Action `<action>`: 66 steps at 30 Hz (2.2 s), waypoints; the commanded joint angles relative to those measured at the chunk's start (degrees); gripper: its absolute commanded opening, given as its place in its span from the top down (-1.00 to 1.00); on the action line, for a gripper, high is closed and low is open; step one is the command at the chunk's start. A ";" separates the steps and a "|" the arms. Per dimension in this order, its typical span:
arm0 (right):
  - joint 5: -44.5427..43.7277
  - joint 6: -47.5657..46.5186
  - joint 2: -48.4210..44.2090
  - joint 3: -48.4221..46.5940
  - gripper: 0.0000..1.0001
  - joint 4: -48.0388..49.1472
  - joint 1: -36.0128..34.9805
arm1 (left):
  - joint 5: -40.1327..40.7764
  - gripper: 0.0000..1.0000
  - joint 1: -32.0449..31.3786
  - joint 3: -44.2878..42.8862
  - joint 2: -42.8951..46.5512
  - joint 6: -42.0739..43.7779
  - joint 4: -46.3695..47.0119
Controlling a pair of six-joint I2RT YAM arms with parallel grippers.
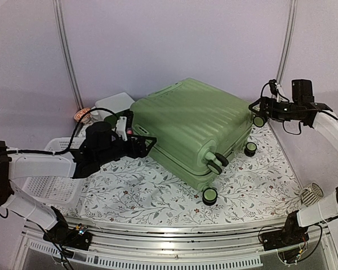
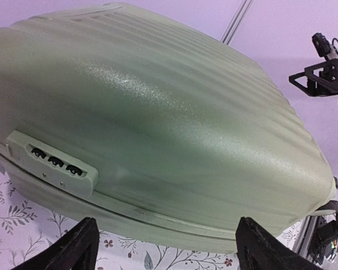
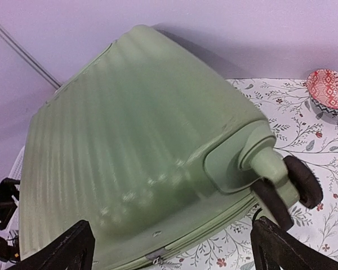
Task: Open, take out, and arrange the luggage
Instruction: Adjust the luggage at the center of the board.
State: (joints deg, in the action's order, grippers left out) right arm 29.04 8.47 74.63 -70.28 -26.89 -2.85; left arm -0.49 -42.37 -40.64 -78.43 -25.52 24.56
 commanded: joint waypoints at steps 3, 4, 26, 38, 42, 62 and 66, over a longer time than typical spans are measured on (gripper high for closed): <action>1.11 2.12 9.09 -7.97 -0.98 4.26 2.89 | -8.07 -0.73 4.53 -0.23 -1.13 -6.20 4.81; 1.31 1.76 10.34 -8.82 -0.98 4.24 2.95 | -9.70 -0.72 5.26 -0.08 -1.56 -7.59 6.46; -6.19 -13.09 10.80 -0.15 -0.95 7.76 0.79 | -17.25 -0.69 12.06 -25.34 -26.48 -7.96 1.37; -10.90 -8.98 -10.61 18.47 -0.90 5.12 -10.10 | -18.02 -0.69 15.20 -38.61 -35.40 -6.88 -4.23; -13.49 -6.05 -15.54 19.46 -0.89 3.45 -12.47 | -18.75 -0.65 15.21 -34.19 -29.68 -6.95 -3.70; -10.06 0.39 -17.32 27.05 -0.84 9.75 -25.22 | -18.51 -0.62 10.41 -10.17 -1.44 -4.76 -5.86; -16.44 2.30 -12.82 26.00 -0.83 12.50 -32.36 | -16.37 -0.62 8.79 -7.37 2.73 -1.96 -5.84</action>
State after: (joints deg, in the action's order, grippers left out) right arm 18.57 8.14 58.11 -43.05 -18.85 -29.52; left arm -19.31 -32.08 -50.43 -79.46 -31.35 20.14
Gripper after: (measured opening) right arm 0.916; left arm 0.809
